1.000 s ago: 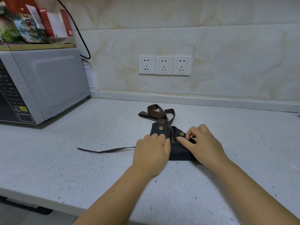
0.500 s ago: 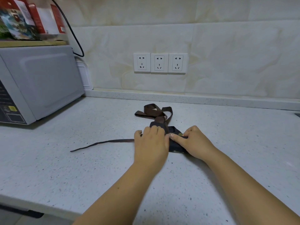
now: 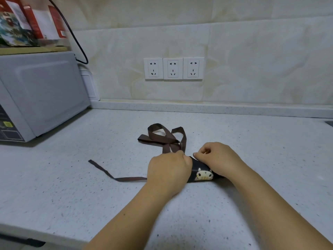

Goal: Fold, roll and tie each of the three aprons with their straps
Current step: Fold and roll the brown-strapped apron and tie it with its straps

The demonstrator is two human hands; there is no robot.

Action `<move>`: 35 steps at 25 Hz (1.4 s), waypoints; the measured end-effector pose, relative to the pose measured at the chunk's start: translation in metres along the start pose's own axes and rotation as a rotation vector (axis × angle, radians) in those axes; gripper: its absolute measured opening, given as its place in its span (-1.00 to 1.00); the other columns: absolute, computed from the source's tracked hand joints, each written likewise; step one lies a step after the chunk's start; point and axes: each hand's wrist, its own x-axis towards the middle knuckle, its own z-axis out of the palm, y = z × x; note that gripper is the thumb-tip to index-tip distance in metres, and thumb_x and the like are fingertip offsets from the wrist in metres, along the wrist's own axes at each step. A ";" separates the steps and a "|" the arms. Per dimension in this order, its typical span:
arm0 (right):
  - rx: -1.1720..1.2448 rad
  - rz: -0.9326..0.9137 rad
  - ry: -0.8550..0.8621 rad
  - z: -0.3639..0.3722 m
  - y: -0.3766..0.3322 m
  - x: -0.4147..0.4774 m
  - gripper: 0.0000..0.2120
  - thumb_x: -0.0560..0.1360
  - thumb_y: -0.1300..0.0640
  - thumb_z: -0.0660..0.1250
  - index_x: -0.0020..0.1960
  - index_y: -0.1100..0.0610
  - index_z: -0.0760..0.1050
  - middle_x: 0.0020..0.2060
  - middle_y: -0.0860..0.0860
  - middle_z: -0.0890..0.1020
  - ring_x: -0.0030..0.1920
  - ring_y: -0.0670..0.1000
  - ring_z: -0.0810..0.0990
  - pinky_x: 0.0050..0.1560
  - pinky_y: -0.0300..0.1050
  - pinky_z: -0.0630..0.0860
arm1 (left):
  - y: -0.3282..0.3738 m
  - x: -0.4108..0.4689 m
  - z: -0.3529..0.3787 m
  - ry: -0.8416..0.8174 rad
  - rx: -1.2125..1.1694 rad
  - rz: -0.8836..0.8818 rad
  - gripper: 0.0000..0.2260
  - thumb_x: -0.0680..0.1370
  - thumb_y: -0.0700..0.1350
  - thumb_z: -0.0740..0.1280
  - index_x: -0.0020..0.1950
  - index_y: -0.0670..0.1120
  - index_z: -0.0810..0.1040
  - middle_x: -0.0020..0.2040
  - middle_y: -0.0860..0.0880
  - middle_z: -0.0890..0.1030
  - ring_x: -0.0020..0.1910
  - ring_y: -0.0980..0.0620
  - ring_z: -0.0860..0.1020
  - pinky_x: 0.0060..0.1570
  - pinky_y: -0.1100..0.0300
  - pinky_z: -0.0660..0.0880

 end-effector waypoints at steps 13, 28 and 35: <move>0.262 0.026 -0.286 0.011 -0.030 0.030 -0.87 0.41 0.12 0.48 -0.16 0.17 0.58 -0.25 0.08 0.56 -0.19 0.01 0.49 -0.12 -0.16 0.42 | 0.007 -0.009 0.018 0.315 -0.208 -0.260 -0.69 0.48 -0.04 0.09 -0.37 -0.01 0.53 -0.31 0.03 0.44 -0.39 0.03 0.34 -0.49 0.15 0.19; 0.363 -0.038 -0.162 0.020 -0.026 0.028 -0.92 0.47 0.20 0.37 -0.19 0.08 0.54 -0.33 -0.02 0.48 -0.25 -0.01 0.45 -0.19 -0.15 0.38 | 0.011 -0.008 0.019 0.212 -0.268 -0.313 -0.68 0.46 -0.02 0.08 -0.31 0.02 0.59 -0.23 0.00 0.48 -0.30 -0.03 0.40 -0.50 0.15 0.30; 0.477 -0.016 -0.215 0.020 -0.024 0.031 -0.66 0.46 0.25 0.38 0.22 0.11 0.49 -0.12 -0.06 0.54 -0.06 -0.05 0.55 -0.18 -0.28 0.43 | 0.008 -0.009 0.015 0.167 -0.282 -0.253 -0.70 0.47 -0.02 0.10 -0.26 -0.06 0.58 -0.21 -0.03 0.47 -0.26 -0.04 0.43 -0.42 0.10 0.48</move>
